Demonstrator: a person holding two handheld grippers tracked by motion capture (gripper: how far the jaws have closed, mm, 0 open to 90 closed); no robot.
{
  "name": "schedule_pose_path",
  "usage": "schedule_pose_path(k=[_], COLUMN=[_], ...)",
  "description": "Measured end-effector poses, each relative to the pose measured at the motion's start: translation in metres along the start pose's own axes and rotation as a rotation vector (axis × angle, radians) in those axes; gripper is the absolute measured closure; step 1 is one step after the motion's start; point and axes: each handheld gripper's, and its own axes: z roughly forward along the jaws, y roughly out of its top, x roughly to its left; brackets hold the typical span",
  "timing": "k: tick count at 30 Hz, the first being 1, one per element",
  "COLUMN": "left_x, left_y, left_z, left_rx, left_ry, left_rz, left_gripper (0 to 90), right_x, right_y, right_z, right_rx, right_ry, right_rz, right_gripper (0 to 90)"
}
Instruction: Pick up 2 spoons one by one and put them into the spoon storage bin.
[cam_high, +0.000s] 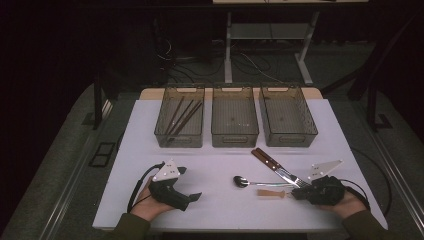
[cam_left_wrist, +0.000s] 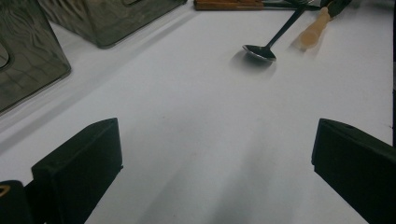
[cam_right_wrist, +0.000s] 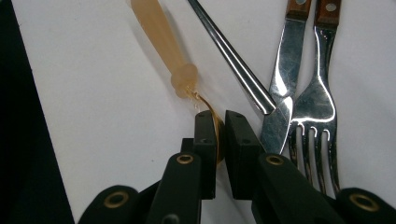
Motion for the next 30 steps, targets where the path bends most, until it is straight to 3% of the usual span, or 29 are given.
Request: schedule_pose_path(k=[13,28,30], left_x=[0.000,0.004,0.004], left_y=[-0.001,-0.004,-0.004], left_z=[-0.001,-0.003,-0.003], left_rx=[-0.004,-0.018,-0.015], left_ry=[-0.011,-0.002,-0.006], left_rz=[-0.001,-0.004,-0.020], left_gripper=[0.6,0.0,0.0], right_x=[-0.002,0.000,-0.001], right_y=[0.000,0.013,0.015], right_z=[0.000,-0.004,-0.004], right_rx=[-0.012,-0.077,-0.077], right_ry=[0.031,0.004,-0.005], right_rz=[0.009,0.048,0.050], right_gripper=[83.9,83.8,83.8])
